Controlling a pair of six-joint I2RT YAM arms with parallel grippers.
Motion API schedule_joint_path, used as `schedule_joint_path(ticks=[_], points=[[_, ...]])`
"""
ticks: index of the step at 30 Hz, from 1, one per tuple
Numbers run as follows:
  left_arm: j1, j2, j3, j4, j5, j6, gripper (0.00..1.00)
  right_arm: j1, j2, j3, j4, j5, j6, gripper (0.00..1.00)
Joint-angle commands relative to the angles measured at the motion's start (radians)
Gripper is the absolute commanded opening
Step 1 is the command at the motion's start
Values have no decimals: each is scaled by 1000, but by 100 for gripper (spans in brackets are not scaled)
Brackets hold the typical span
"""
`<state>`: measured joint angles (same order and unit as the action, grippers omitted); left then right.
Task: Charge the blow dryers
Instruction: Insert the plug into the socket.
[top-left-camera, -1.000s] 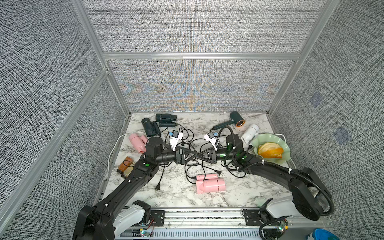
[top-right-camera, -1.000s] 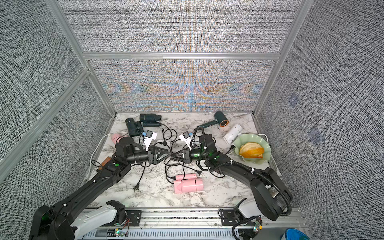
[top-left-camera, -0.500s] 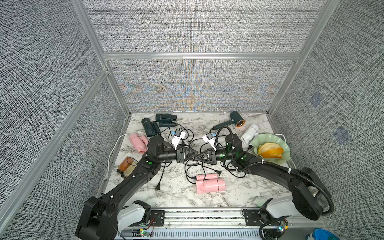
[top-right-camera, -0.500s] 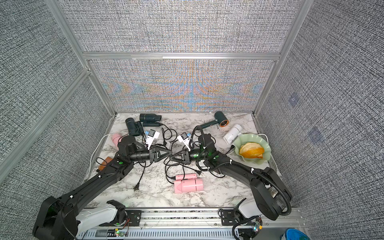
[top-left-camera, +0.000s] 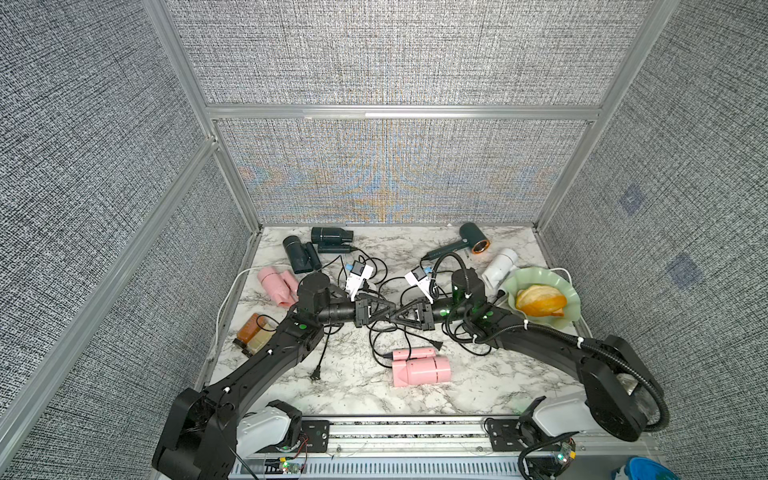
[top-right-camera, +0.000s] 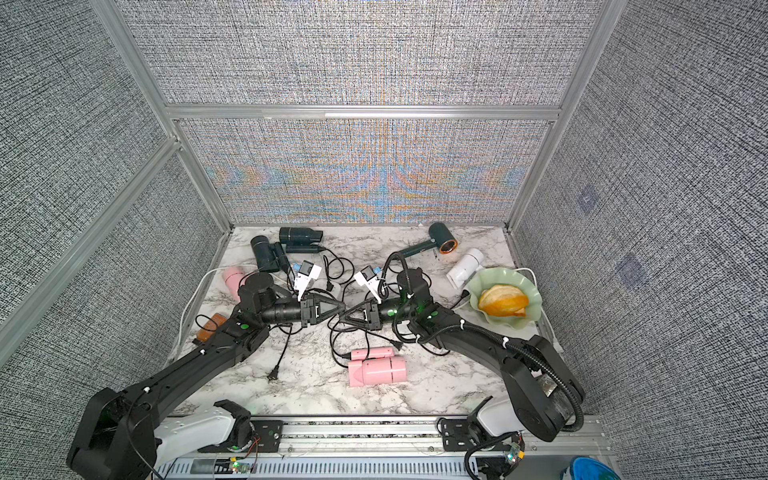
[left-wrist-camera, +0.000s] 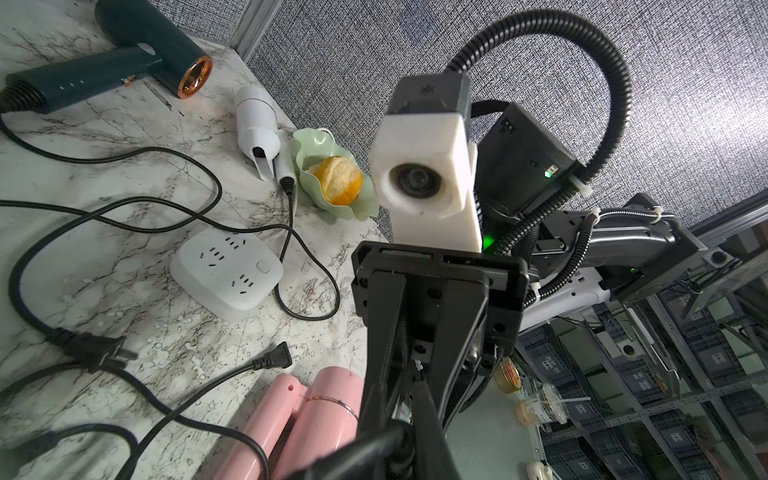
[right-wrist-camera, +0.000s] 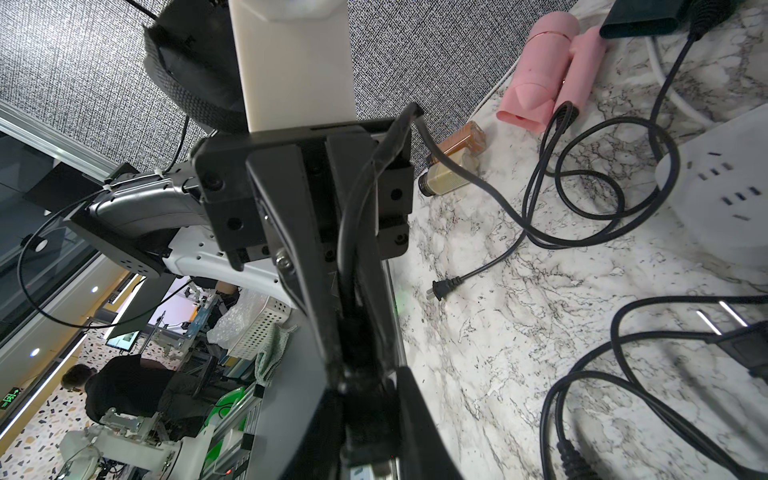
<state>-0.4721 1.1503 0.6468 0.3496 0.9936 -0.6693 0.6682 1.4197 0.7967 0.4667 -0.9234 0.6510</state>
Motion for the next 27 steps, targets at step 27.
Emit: schedule_joint_path(ticks=[27], points=[[28,120,149,-304,-1097,381,3,25,-350,-133,-344,634,-181,85]])
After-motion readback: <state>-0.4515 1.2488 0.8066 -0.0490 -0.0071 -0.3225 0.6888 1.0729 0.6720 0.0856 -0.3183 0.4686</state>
